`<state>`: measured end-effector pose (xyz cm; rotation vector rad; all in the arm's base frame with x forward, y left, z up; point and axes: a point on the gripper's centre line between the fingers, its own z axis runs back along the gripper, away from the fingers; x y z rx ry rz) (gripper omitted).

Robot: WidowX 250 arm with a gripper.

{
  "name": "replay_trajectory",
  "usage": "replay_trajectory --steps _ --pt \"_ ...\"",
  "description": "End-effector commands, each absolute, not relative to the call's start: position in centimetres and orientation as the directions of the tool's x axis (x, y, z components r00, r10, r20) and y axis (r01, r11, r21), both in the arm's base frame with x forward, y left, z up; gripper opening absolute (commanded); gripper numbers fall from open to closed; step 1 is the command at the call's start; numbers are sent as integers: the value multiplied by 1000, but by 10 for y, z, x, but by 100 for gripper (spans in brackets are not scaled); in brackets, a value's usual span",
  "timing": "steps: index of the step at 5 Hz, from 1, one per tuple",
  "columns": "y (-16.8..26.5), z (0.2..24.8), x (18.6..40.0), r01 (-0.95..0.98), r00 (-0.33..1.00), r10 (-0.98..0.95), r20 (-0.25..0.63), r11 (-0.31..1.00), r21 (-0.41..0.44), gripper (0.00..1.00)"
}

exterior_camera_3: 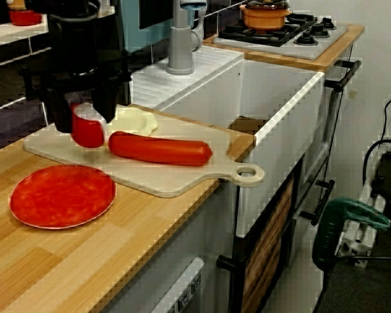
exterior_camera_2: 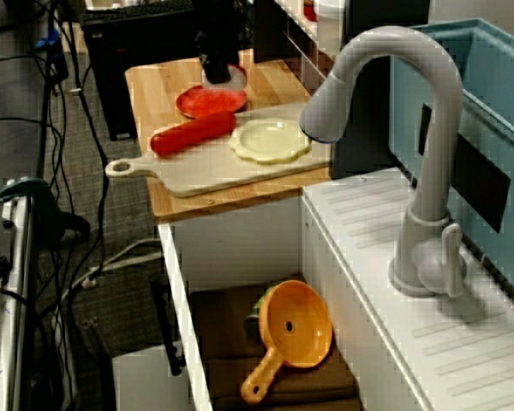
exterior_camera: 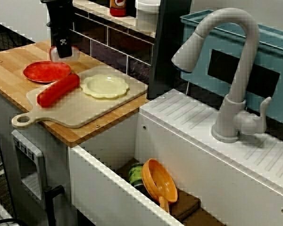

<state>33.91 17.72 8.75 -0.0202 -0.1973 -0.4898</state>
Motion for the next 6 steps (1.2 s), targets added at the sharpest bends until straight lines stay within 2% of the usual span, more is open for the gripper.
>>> replay_trajectory --steps 1,2,5,6 --pt "158 126 342 485 831 -499 244 866 119 0" --pt "146 125 345 493 829 -508 236 861 122 0" --pt "104 117 338 513 802 -539 258 842 166 0" --pt "102 109 345 491 814 -519 261 855 167 0"
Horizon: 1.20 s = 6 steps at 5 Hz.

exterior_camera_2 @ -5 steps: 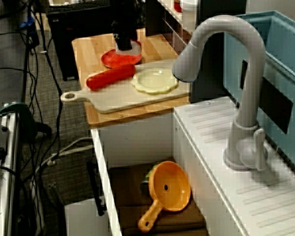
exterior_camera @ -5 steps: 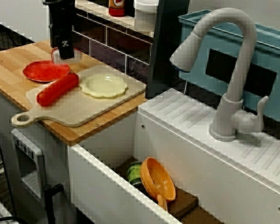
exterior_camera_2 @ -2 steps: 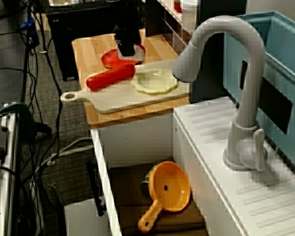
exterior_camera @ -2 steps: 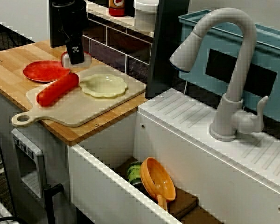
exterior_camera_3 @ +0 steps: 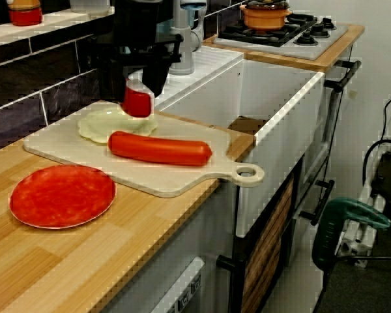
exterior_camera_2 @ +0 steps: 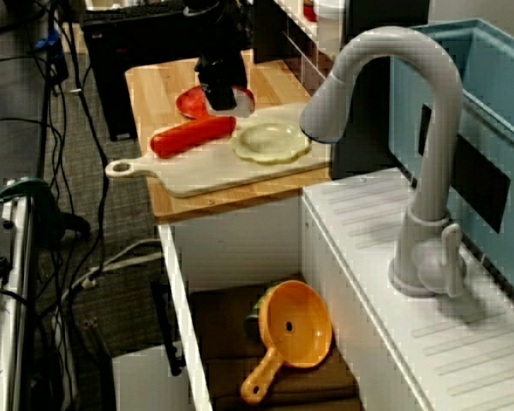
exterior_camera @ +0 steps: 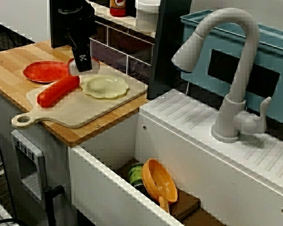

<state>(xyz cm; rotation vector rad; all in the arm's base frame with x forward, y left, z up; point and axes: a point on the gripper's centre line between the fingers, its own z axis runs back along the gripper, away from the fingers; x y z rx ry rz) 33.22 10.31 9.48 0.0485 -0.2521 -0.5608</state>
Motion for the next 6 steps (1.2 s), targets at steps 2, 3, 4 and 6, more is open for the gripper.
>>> replay_trajectory --steps 2,3,4,6 --pt "97 91 370 440 843 -476 252 878 188 0" --pt "94 81 376 432 852 -468 233 881 190 0" --pt "95 75 379 398 870 -441 222 892 212 92" --pt "114 76 376 364 899 -392 195 917 163 100"
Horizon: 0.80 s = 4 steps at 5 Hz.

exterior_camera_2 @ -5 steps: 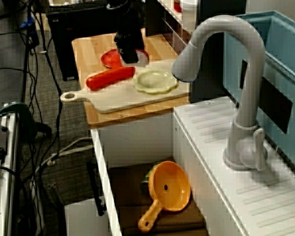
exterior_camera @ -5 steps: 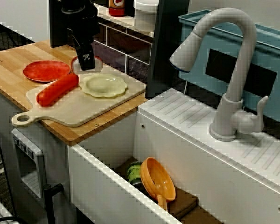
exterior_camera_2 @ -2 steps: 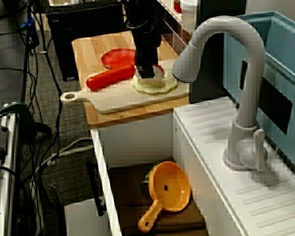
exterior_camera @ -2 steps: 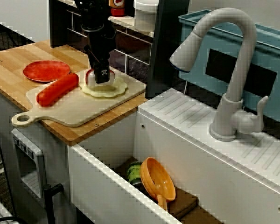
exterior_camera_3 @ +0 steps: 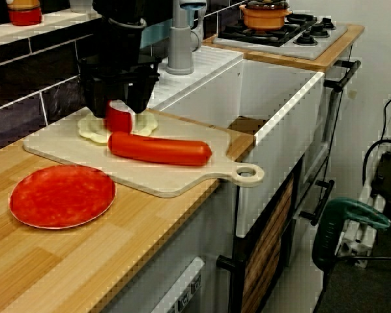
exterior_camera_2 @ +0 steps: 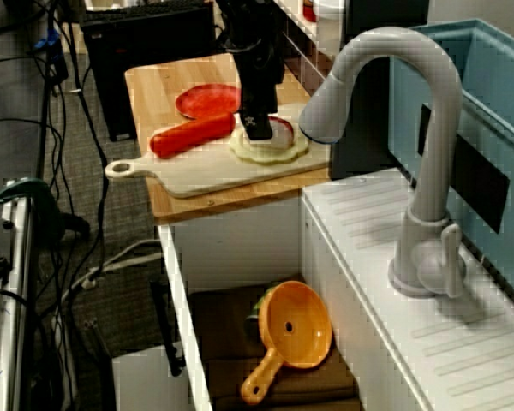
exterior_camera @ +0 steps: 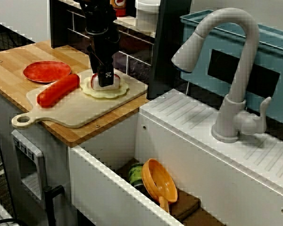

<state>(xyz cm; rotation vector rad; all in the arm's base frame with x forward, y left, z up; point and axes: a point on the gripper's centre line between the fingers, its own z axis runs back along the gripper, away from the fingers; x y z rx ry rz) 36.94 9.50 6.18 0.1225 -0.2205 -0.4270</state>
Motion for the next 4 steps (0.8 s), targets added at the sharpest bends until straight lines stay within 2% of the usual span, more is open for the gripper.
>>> replay_trajectory --steps 1,4 --pt "124 83 369 366 902 -386 192 921 132 100" --pt "150 111 349 318 926 -322 197 947 52 100"
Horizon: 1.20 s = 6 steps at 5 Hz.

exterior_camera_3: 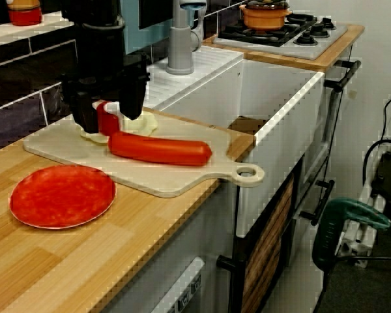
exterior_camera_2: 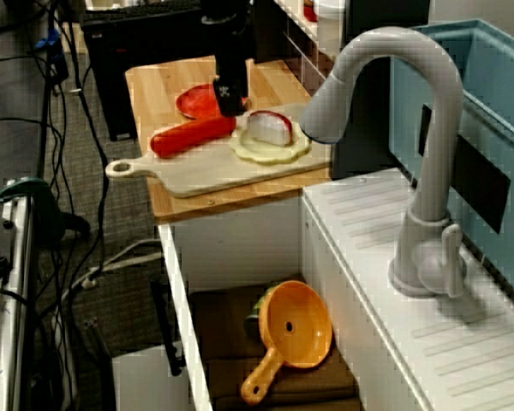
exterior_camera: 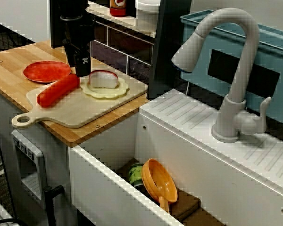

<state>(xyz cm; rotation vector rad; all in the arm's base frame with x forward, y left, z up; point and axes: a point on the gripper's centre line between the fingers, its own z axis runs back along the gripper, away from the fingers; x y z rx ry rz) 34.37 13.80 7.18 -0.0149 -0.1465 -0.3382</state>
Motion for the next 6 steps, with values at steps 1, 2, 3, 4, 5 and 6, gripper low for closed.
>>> replay_trajectory --steps 1,2,3,4,5,6 --pt "151 113 344 237 956 -239 168 971 36 100" --pt "148 115 338 151 974 -157 162 987 46 100" --pt "145 120 329 99 982 -111 155 992 81 100" --pt "147 129 315 28 986 -41 159 996 82 100" --pt "147 128 304 -15 986 -3 165 994 110 100" --pt "146 126 292 -32 988 12 153 992 125 100"
